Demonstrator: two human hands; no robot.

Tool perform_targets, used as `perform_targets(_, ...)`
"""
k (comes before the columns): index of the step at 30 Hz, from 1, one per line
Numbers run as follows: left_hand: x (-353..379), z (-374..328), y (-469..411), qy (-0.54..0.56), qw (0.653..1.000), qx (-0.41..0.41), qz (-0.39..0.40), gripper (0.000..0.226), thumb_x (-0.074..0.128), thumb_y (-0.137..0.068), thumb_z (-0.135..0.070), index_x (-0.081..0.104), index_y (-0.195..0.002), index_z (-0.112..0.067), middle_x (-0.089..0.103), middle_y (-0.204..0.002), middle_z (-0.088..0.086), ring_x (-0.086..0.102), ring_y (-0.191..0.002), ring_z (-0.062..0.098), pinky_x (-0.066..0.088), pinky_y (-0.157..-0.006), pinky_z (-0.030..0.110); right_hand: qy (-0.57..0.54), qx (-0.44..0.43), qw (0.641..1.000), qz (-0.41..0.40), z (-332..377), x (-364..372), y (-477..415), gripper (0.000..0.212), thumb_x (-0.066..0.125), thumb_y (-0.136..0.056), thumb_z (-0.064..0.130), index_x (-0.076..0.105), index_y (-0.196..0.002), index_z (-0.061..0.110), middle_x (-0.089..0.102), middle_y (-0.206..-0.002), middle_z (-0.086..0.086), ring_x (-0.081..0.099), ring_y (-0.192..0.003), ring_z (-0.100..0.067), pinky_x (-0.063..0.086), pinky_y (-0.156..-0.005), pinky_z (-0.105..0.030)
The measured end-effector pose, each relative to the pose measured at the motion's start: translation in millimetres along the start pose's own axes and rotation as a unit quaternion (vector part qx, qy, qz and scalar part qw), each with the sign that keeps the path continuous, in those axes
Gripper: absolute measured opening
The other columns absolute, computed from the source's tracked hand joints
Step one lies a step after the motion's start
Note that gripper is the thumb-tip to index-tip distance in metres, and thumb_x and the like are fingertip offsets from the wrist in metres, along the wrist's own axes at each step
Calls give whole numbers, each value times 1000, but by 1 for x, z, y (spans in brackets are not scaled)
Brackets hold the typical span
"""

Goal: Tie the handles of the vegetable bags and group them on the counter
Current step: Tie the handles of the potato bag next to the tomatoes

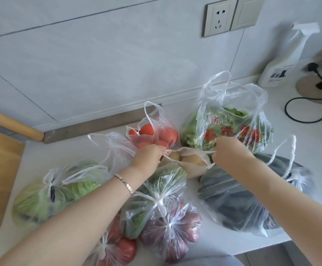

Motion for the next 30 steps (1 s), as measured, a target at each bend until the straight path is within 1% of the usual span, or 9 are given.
perform_targets(2, -13, 11, 6, 13, 1000, -11, -15, 34, 42, -93, -5, 56, -123, -9, 64, -114, 10, 61, -93, 20, 47, -90, 31, -10, -24, 999, 22, 2, -3, -2, 39, 47, -90, 13, 35, -53, 9, 33, -51, -1, 30, -43, -14, 27, -41, -21)
perform_targets(5, -26, 19, 15, 113, 988, -21, -100, 22, 52, -91, -18, 70, -101, -8, 72, -93, 8, 62, -79, 15, 48, -77, 25, -99, -87, 991, -2, 13, -5, 5, 43, 44, -93, 22, 44, -54, 5, 29, -47, -1, 23, -40, -12, 24, -39, -19)
perform_targets(7, -27, 26, 19, 194, 968, -65, -147, 19, 58, -88, -20, 72, -91, -7, 71, -84, 7, 62, -78, 15, 46, -72, 22, -165, -107, 980, -30, 14, -2, 11, 44, 46, -93, 21, 40, -52, 5, 36, -52, -2, 31, -47, -9, 28, -51, -22)
perform_targets(12, -29, 51, 22, 414, 863, -215, -196, 22, 58, -88, -16, 65, -67, -14, 66, -84, 2, 57, -87, 16, 44, -92, 33, -320, -136, 937, -45, 7, 10, 22, 21, 56, -88, 24, 65, -81, 6, 58, -110, 6, 53, -103, -10, 36, -89, -24)
perform_targets(17, -24, 32, 18, 627, 749, -152, -151, 22, 42, -95, -11, 51, -74, -13, 64, -92, 6, 58, -101, 21, 40, -104, 37, -406, -205, 890, -18, 20, 22, 27, 15, 51, -91, 17, 63, -87, 11, 70, -90, 6, 61, -88, -2, 41, -83, -13)
perform_targets(20, -19, 17, 10, 552, 819, -77, -134, 10, 49, -91, -11, 55, -85, -17, 63, -98, 1, 57, -108, 20, 40, -103, 33, -443, -198, 874, -27, 26, 24, 13, 17, 47, -93, 9, 61, -82, 10, 65, -78, 5, 56, -72, 3, 40, -73, -5)
perform_targets(22, -14, 8, 5, 479, 867, -46, -128, 15, 51, -90, -11, 58, -87, -24, 63, -97, -7, 59, -100, 5, 44, -92, 20, -468, -170, 867, -29, 25, 28, 1, 20, 45, -93, 7, 59, -82, 16, 60, -73, 3, 53, -64, 3, 40, -69, -5)
perform_targets(25, -5, -2, -1, 451, 883, -43, -122, 19, 53, -89, -10, 60, -86, -28, 64, -90, -14, 60, -81, -12, 46, -73, 5, -484, -119, 866, -40, 18, 38, -22, 27, 43, -94, 8, 61, -90, 28, 52, -77, 1, 53, -63, -7, 45, -73, -15)
perform_targets(30, 6, -12, -20, 453, 886, -45, -89, 22, 55, -87, 0, 64, -82, -20, 65, -70, -5, 62, -64, -4, 47, -65, 10, -555, -42, 830, -32, 22, 46, -54, 22, 50, -91, 5, 68, -89, 18, 49, -50, 2, 42, -45, -3, 38, -51, -12)
Point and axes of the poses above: each hand's wrist, its own y-axis away from the middle knuckle, its own x-axis out of the palm, z = x × y, the point moved 6 cm from there along -y, towards the middle knuckle
